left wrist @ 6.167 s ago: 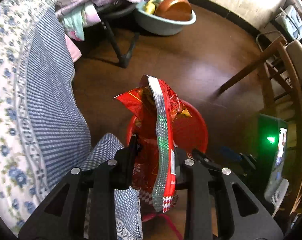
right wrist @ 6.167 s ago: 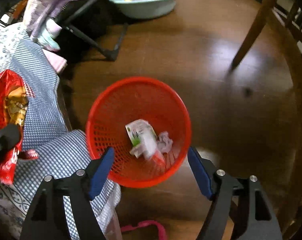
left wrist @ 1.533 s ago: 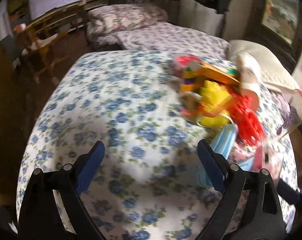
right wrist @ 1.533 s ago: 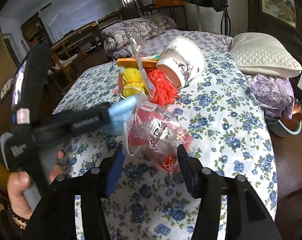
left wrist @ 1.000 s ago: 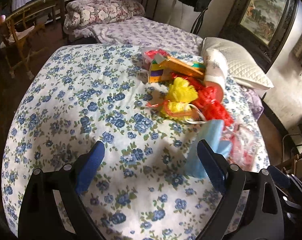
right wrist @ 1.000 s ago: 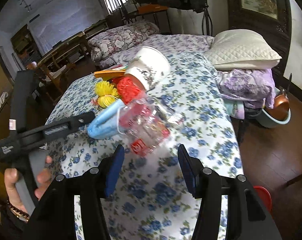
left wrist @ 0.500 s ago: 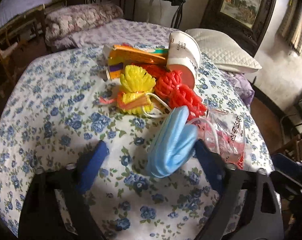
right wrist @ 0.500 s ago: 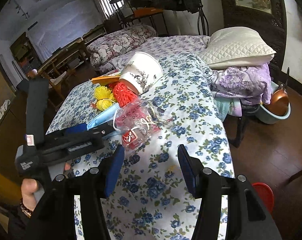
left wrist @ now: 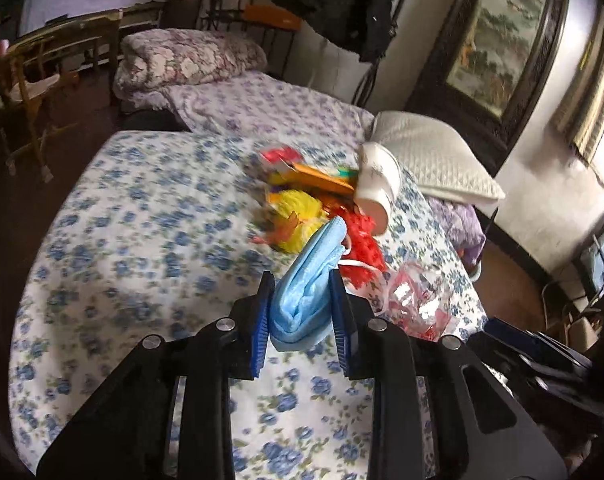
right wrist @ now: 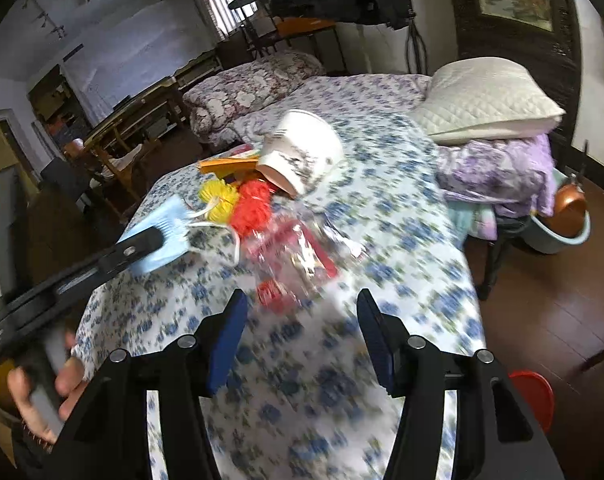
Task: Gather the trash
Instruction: 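Grasp the blue mask with the left tool while the right tool holds the clear bag, then carry the clear bag and blue mask over the red wastebasket with both tools, then open the right tool to drop the clear bag into the wastebasket, then open the left tool to drop the blue mask into the wastebasket, then move both tools back over the remaining trash on the bed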
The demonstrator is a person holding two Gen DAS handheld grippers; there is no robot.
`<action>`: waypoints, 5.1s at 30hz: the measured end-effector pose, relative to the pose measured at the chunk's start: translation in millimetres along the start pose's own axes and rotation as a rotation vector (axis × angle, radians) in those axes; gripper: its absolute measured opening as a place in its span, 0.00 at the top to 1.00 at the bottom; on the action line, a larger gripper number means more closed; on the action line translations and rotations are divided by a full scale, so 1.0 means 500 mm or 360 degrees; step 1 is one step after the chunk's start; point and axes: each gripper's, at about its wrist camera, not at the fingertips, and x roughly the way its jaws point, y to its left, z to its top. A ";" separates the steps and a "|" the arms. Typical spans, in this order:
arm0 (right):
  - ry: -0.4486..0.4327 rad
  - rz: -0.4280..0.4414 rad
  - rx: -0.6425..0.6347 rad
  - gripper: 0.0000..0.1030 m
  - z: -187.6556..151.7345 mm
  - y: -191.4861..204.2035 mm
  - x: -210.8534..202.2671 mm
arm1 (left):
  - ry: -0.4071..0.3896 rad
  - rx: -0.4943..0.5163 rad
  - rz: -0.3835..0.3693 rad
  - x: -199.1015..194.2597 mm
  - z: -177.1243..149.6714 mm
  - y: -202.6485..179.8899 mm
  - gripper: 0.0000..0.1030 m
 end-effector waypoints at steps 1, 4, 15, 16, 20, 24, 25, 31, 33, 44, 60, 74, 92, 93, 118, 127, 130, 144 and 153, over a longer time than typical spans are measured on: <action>0.0002 -0.0026 -0.0012 0.43 0.011 0.005 0.013 | -0.0009 -0.0011 0.0001 -0.006 0.002 0.005 0.72; 0.0039 -0.0061 -0.0017 0.43 0.030 0.009 0.044 | -0.0031 -0.0043 0.0028 -0.020 0.012 0.022 0.72; 0.0137 -0.0088 -0.0119 0.55 0.013 0.033 0.123 | -0.0081 -0.0090 0.0003 -0.051 0.023 0.036 0.72; 0.0123 -0.0106 -0.0133 0.55 0.011 0.035 0.120 | -0.0083 -0.0086 0.0003 -0.051 0.023 0.033 0.72; 0.0067 -0.0152 -0.0193 0.58 0.003 0.048 0.087 | -0.0082 -0.0084 -0.0001 -0.053 0.022 0.033 0.72; 0.0033 -0.0125 -0.0176 0.58 0.001 0.047 0.032 | -0.0076 -0.0059 -0.0019 -0.051 0.019 0.021 0.72; 0.0023 -0.0124 -0.0175 0.58 -0.001 0.047 0.021 | -0.0071 -0.0051 -0.0016 -0.048 0.017 0.018 0.72; -0.0050 -0.0151 -0.0167 0.58 -0.030 0.024 -0.080 | -0.0017 0.0030 0.0021 -0.037 -0.013 -0.012 0.72; -0.0065 -0.0148 -0.0145 0.58 -0.045 0.004 -0.115 | 0.0012 0.0039 -0.0004 -0.043 -0.031 -0.027 0.72; -0.0083 -0.0211 -0.0086 0.58 -0.155 -0.130 -0.265 | 0.0143 0.0273 -0.0186 -0.107 -0.141 -0.230 0.72; -0.0055 -0.0385 0.0303 0.58 -0.307 -0.433 -0.340 | 0.0417 0.0699 -0.0220 0.002 -0.291 -0.599 0.72; 0.0187 -0.0375 0.0656 0.58 -0.442 -0.661 -0.215 | 0.0704 0.0799 -0.0226 0.202 -0.403 -0.760 0.72; 0.0445 -0.0336 0.0795 0.54 -0.505 -0.756 0.047 | 0.0927 0.0725 -0.0178 0.392 -0.488 -0.731 0.72; 0.0476 -0.0339 0.0810 0.49 -0.508 -0.760 0.061 | 0.0932 0.0722 -0.0177 0.395 -0.489 -0.729 0.72; 0.0686 -0.0331 0.0895 0.35 -0.691 -0.758 -0.034 | 0.1113 0.0758 -0.0363 0.436 -0.550 -0.751 0.70; 0.0689 -0.0284 0.0831 0.35 -0.672 -0.738 -0.042 | 0.1031 0.0708 -0.0397 0.418 -0.526 -0.755 0.26; 0.0709 -0.0291 0.0832 0.35 -0.673 -0.736 -0.042 | 0.1041 0.0684 -0.0420 0.417 -0.522 -0.755 0.26; 0.0648 -0.0401 0.0704 0.35 -0.594 -0.696 -0.122 | 0.0757 0.0697 -0.0704 0.203 -0.413 -0.757 0.25; 0.0469 -0.0443 0.0447 0.28 -0.456 -0.554 -0.208 | 0.0286 0.0508 -0.0432 0.008 -0.214 -0.528 0.16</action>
